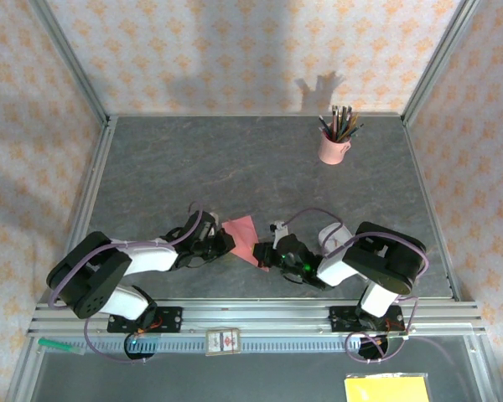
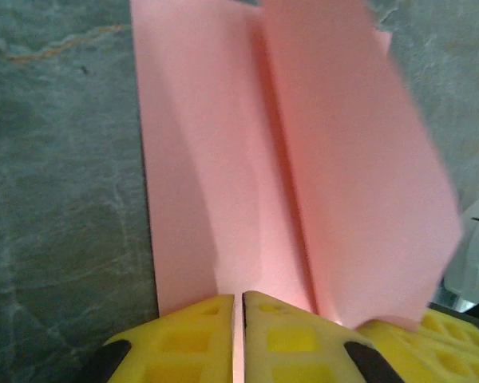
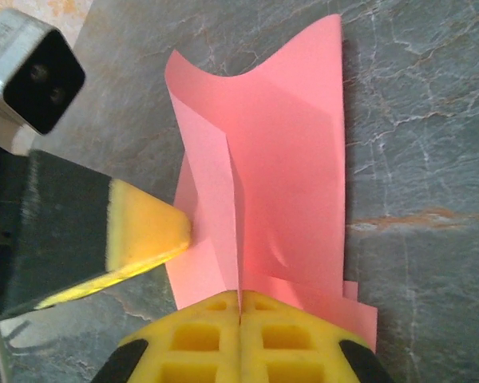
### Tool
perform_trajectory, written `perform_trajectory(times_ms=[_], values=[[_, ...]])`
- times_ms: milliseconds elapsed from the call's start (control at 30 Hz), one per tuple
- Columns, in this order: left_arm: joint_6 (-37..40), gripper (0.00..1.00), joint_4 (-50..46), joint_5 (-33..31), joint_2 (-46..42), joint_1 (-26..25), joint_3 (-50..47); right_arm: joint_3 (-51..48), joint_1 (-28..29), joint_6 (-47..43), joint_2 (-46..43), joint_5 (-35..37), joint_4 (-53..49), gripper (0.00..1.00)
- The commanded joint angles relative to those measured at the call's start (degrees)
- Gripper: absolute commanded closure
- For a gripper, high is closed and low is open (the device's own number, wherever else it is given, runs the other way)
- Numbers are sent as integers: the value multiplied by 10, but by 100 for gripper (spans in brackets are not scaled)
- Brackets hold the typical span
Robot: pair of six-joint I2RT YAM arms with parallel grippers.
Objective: Fold a paper plane with a square sheet of paper (pick it up from the middle)
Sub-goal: Fourth fold the wing at the center of the table.
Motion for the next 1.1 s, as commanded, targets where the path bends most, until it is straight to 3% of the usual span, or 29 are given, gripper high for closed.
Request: perform_trajectory(times_ms=[0, 433, 600, 800, 1067], values=[[18, 84, -26, -18, -33, 1, 18, 12, -2, -56, -3, 8, -37, 99], [79, 68, -100, -95, -162, 13, 27, 19, -2, -155, -28, -41, -39, 100], [68, 68, -77, -80, -176, 13, 11, 23, -3, -163, -31, -54, -40, 100], [75, 65, -108, -105, -192, 13, 17, 50, -2, -218, -43, -5, -128, 98], [75, 64, -129, -112, -201, 21, 15, 77, 2, -281, -63, 39, -215, 86]])
